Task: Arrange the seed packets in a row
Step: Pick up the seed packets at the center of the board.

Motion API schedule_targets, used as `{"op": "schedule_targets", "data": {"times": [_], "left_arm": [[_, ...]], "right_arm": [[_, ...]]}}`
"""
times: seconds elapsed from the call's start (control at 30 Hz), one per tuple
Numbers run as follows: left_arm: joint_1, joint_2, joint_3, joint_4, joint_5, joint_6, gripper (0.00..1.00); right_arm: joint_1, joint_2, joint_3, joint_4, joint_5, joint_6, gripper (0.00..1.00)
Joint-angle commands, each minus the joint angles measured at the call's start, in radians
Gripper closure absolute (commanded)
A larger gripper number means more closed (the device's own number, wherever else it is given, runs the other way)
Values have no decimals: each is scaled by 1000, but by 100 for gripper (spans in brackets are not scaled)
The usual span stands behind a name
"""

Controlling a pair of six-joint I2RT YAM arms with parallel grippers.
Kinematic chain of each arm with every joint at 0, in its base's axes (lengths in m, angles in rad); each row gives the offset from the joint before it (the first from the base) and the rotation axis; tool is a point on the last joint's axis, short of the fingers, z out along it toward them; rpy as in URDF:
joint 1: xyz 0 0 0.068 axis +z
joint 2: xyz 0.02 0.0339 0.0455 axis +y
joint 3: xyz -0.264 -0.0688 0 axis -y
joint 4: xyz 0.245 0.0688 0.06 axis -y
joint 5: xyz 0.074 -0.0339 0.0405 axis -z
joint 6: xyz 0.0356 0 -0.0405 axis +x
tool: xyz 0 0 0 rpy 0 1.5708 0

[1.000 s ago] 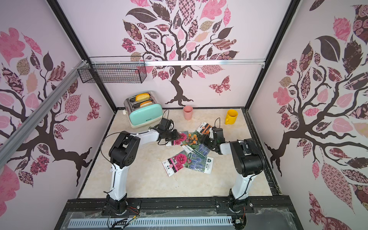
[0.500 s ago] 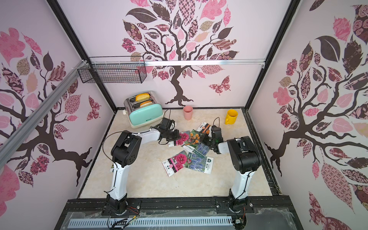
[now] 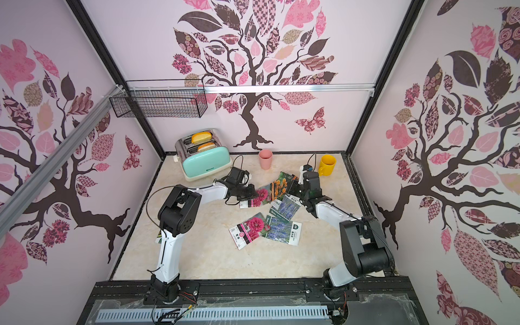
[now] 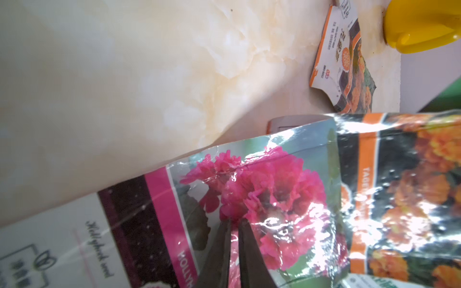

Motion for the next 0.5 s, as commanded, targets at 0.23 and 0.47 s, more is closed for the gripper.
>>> {"op": "schedule_targets", "data": {"times": [0.23, 0.47], "left_arm": [[-53, 85, 55, -119, -1, 22, 54], [-155, 149, 164, -8, 125, -14, 53]], "right_arm": [[-5, -291, 84, -278, 87, -139, 100], [-41, -409, 161, -386, 14, -116, 100]]}}
